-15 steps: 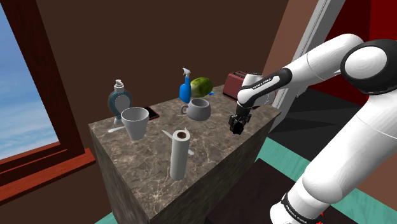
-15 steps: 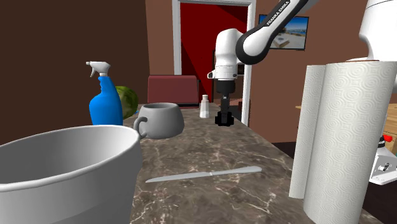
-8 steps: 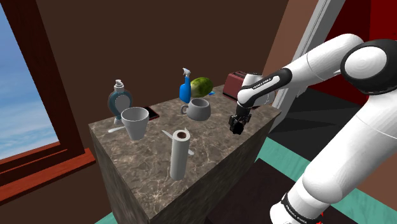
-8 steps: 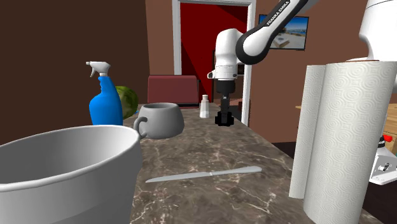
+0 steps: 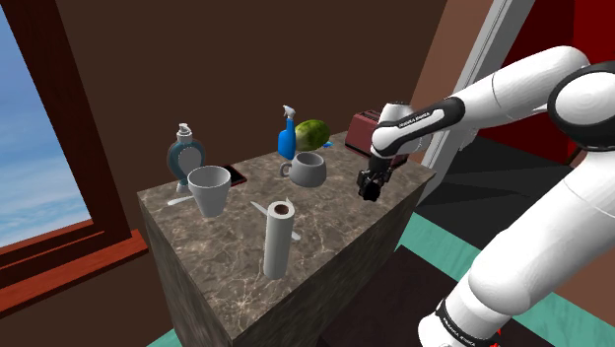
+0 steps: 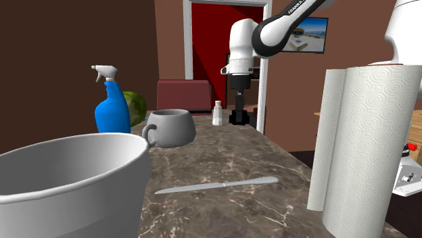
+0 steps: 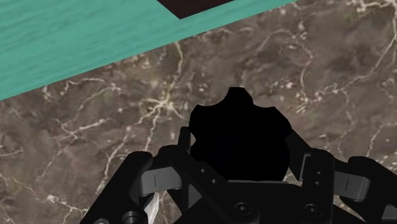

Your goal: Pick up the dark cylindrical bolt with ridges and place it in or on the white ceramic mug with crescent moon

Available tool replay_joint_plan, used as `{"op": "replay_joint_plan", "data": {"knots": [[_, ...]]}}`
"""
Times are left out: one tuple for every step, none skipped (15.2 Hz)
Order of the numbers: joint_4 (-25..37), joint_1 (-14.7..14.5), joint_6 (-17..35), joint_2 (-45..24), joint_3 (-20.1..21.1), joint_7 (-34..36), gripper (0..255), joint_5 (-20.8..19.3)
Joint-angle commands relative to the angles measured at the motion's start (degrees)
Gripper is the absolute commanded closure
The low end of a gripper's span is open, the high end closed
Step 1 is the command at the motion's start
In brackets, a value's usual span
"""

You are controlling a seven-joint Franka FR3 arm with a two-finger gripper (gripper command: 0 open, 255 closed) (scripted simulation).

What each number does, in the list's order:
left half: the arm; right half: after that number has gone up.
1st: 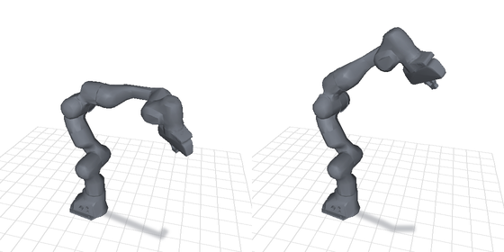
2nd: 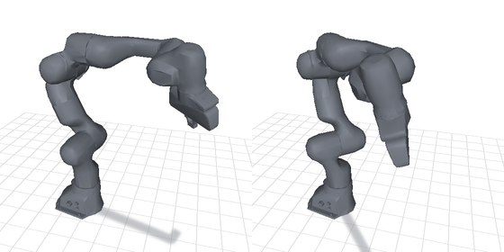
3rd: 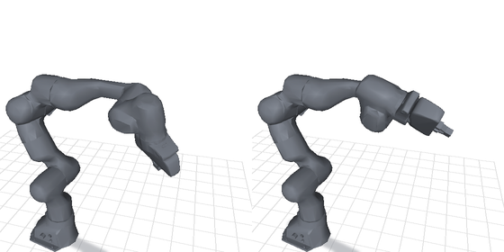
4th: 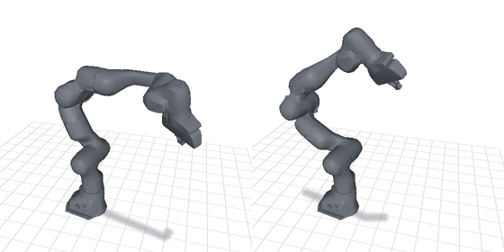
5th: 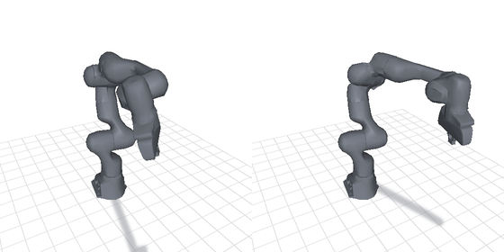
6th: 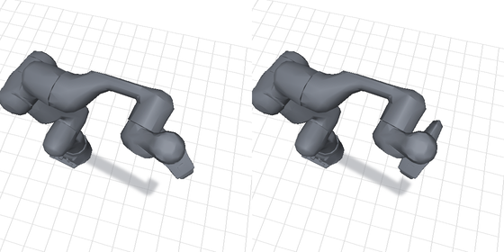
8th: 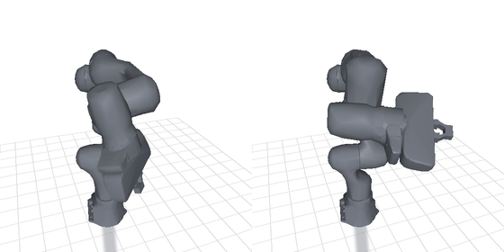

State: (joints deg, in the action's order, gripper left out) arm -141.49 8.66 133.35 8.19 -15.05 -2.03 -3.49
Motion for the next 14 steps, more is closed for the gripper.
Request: {"op": "replay_joint_plan", "data": {"knots": [[0.9,0.0,-1.9,1.0,0.1,0.2,255,-0.2],[1.2,0.0,-2.7,1.5,0.2,0.3,255,-0.3],[1.6,0.1,-3.5,2.0,0.2,0.4,255,-0.4],[1.9,0.1,-4.4,2.5,0.3,0.4,255,-0.5],[2.3,0.1,-5.2,3.0,0.3,0.5,255,-0.6],[2.7,0.1,-6.1,3.4,0.4,0.6,255,-0.7],[3.1,0.1,-6.9,3.8,0.4,0.6,255,-0.8],[3.5,0.1,-7.7,4.3,0.5,0.7,255,-0.8],[4.0,0.1,-8.6,4.7,0.6,0.8,255,-0.9],[4.4,0.1,-9.4,5.1,0.6,0.8,255,-1.0],[4.9,0.1,-10.2,5.4,0.7,0.9,255,-1.0],[5.3,0.1,-11.0,5.8,0.7,0.9,255,-1.1],[5.8,0.1,-11.8,6.1,0.8,0.9,255,-1.1],[6.3,0.1,-12.7,6.5,0.9,1.0,255,-1.1]]}}
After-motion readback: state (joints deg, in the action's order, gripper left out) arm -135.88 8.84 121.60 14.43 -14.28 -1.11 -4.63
